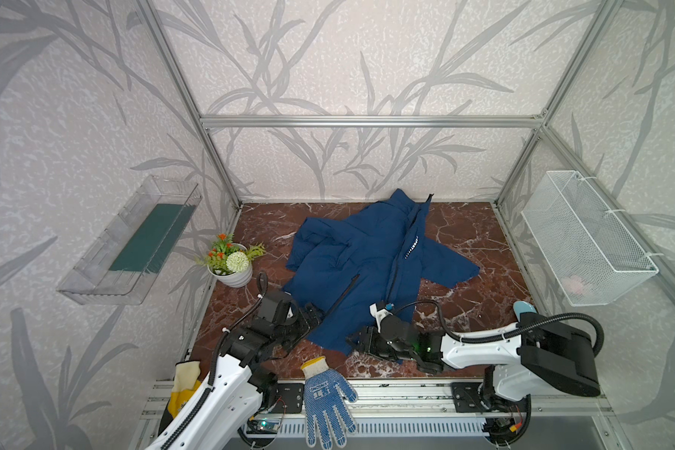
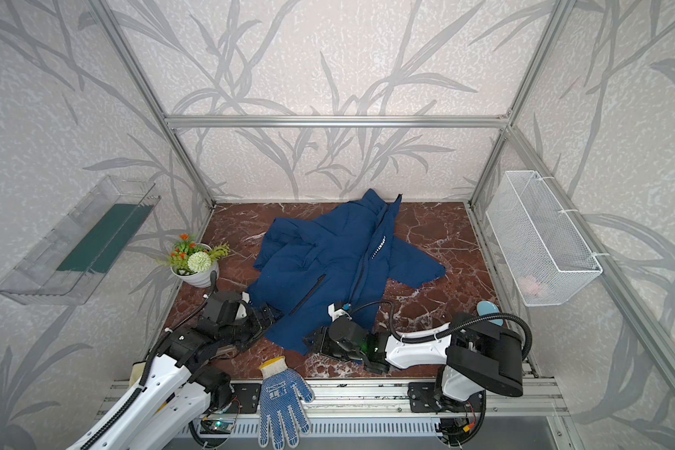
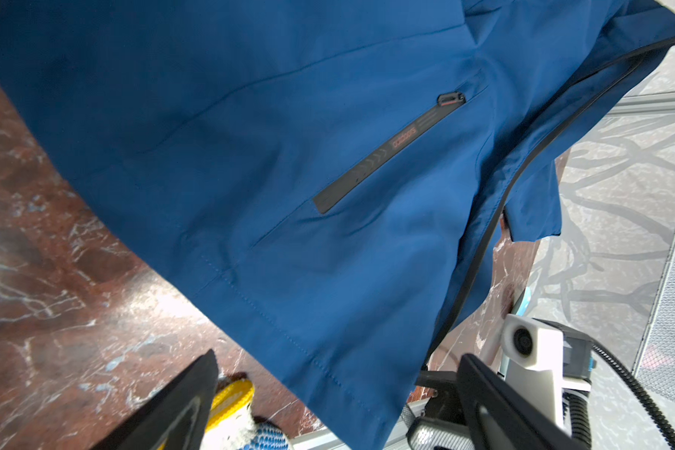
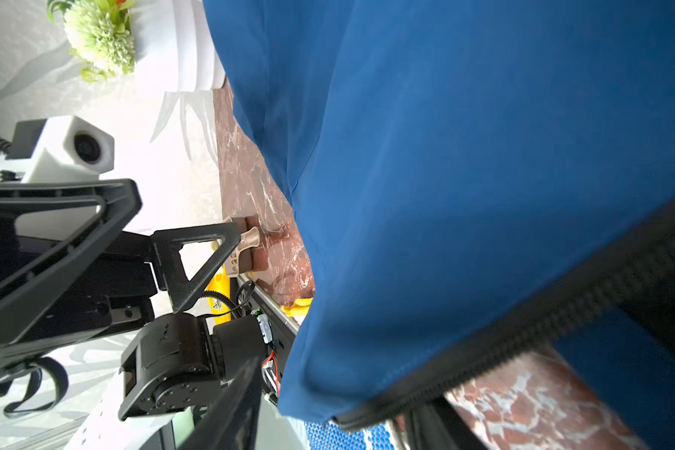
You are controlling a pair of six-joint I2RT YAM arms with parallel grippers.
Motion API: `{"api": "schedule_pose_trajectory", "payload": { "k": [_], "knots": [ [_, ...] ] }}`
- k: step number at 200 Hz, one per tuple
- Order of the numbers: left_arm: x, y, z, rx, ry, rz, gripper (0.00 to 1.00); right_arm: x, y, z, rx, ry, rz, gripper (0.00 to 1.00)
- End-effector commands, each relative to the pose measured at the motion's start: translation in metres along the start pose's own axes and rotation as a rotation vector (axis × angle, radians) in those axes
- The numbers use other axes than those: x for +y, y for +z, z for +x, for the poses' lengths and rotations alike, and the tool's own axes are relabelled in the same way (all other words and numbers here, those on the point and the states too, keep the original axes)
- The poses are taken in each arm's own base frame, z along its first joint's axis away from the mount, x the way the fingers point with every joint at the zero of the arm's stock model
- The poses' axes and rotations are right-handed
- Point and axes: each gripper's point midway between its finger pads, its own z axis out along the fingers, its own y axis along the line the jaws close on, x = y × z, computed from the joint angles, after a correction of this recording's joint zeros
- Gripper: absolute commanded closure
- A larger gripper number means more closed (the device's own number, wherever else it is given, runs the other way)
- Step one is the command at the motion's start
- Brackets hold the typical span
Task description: Zip up the jacket
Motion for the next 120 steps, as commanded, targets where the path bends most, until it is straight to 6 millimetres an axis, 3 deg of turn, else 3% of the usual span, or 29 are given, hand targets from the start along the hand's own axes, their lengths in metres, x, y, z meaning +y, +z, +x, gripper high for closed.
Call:
{"api": "schedule_pose_trajectory", "payload": {
  "k": [1, 14, 35, 67, 80, 101, 120],
  "knots": [
    [-0.006, -0.005, -0.001, -0.002, -0.007, 0.001, 0.03, 0.007, -0.008, -0.002, -0.021, -0.025, -0.043, 0.28],
    [-0.006, -0.003, -0.001, -0.003, -0.010, -0.001, 0.03, 0.002, -0.011, -0.002, -0.029, -0.024, -0.038, 0.17],
    [-0.005, 0.000, 0.000, 0.005, -0.008, 0.000, 0.03, -0.002, -0.013, -0.008, -0.068, -0.023, -0.054, 0.10],
    [-0.007, 0.003, 0.000, 0.008, -0.011, 0.009, 0.03, 0.021, -0.011, -0.013, -0.094, -0.050, -0.181, 0.07],
    [-0.009, 0.005, 0.001, 0.015, -0.020, 0.020, 0.03, 0.023, -0.009, -0.010, -0.079, -0.047, -0.208, 0.14],
    [-0.009, 0.004, 0.001, 0.016, -0.025, 0.017, 0.04, 0.025, -0.011, -0.007, -0.067, -0.042, -0.257, 0.35],
    [-0.007, 0.003, 0.000, 0.005, -0.033, 0.013, 0.04, 0.031, -0.012, -0.007, -0.069, -0.035, -0.306, 0.45]
  ]
}}
